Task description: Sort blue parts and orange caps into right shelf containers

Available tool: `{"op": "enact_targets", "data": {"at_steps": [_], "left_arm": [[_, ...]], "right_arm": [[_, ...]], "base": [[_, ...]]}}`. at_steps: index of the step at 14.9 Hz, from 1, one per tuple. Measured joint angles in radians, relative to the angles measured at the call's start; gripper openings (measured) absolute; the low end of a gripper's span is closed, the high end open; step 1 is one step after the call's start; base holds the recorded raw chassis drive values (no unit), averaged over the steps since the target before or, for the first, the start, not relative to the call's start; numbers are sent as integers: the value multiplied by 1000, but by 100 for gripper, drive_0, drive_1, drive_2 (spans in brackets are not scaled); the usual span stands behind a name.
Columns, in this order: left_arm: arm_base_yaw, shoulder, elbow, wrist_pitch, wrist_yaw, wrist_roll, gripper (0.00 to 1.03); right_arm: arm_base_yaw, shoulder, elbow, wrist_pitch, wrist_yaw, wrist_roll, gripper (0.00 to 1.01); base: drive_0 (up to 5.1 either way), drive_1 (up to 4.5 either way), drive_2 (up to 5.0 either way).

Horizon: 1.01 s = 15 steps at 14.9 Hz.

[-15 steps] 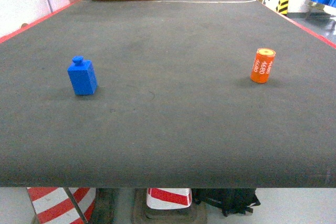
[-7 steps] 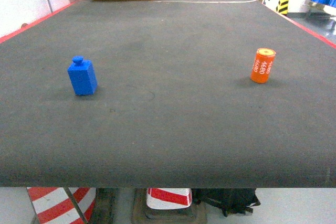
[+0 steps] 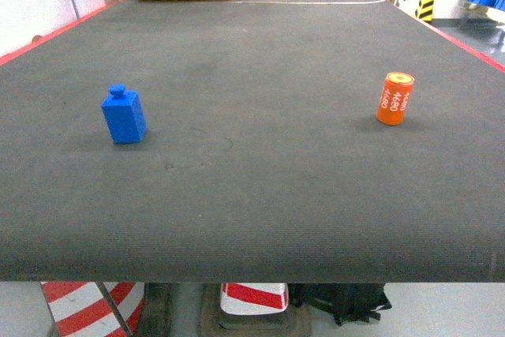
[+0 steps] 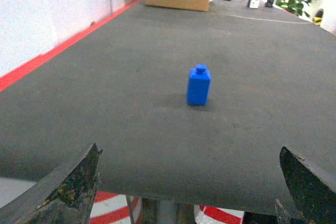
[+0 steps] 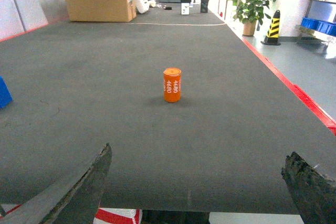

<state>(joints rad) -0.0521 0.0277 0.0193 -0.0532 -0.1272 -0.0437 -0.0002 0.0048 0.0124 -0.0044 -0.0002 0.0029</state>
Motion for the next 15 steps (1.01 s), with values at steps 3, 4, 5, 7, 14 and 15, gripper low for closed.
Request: {"op": "enact_targets", "data": {"at_steps": [3, 4, 5, 7, 14, 15], "left_arm": [[-39, 17, 7, 8, -200, -110, 98], [-37, 17, 7, 6, -197, -115, 98], [-36, 17, 7, 5, -193, -115, 98], [-18, 18, 8, 8, -174, -115, 98], [64, 582, 18, 591, -35, -75, 98], [48, 662, 31, 666, -32, -64, 98]], "right_arm": [[0, 0, 0, -1, 0, 0, 98], [0, 0, 0, 0, 0, 0, 98], [0, 0, 0, 0, 0, 0, 98], [0, 0, 0, -1, 0, 0, 98], [0, 0, 0, -1, 0, 0, 98], [0, 0, 0, -1, 0, 0, 98]], "base": [[0, 0, 0], [0, 0, 0], [0, 0, 0], [0, 0, 0], [0, 0, 0], [0, 0, 0]]}}
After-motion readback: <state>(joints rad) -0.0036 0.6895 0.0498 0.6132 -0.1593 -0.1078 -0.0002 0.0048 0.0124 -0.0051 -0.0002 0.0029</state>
